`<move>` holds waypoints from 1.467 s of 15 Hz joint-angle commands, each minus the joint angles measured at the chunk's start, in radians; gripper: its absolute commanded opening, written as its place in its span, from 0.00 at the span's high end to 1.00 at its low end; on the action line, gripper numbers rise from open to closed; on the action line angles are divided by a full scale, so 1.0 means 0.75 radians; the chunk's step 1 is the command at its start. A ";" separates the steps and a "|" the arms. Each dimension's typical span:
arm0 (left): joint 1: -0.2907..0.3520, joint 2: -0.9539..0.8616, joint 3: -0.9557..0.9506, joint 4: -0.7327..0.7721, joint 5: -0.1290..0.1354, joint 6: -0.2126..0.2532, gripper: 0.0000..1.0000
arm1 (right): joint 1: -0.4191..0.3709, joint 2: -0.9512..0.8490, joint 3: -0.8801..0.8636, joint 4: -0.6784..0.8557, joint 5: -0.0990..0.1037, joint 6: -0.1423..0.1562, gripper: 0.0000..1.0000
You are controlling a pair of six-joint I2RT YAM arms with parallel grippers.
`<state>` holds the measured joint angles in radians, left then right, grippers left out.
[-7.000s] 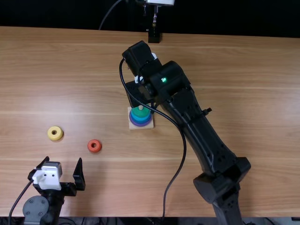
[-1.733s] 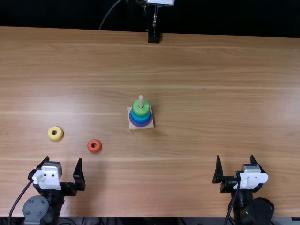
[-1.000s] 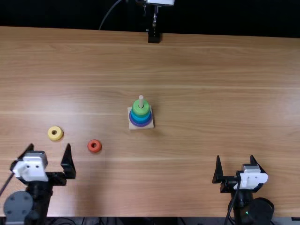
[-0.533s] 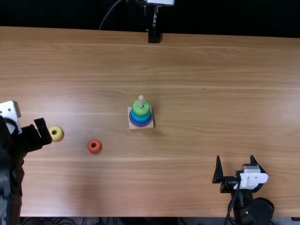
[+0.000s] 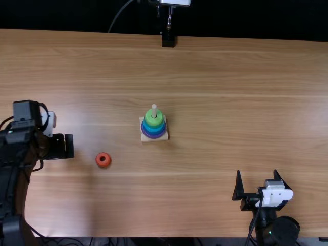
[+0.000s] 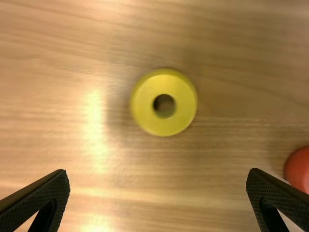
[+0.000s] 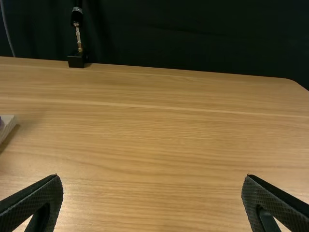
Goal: Build the Hanoi tower: stack the rings onto the peg from bottom to top in this color order: purple, dark blue, light blue, dark green, light green, yellow, orange.
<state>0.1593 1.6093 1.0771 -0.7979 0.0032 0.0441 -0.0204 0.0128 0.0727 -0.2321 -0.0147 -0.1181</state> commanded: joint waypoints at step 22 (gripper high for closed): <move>-0.065 0.341 0.112 0.195 0.010 0.059 0.16 | -0.008 -0.017 -0.074 -0.092 -0.007 -0.002 0.00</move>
<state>0.1150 1.8523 1.1419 -0.6498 -0.0105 0.0750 -0.0204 0.0128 0.0727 -0.2325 -0.0147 -0.1177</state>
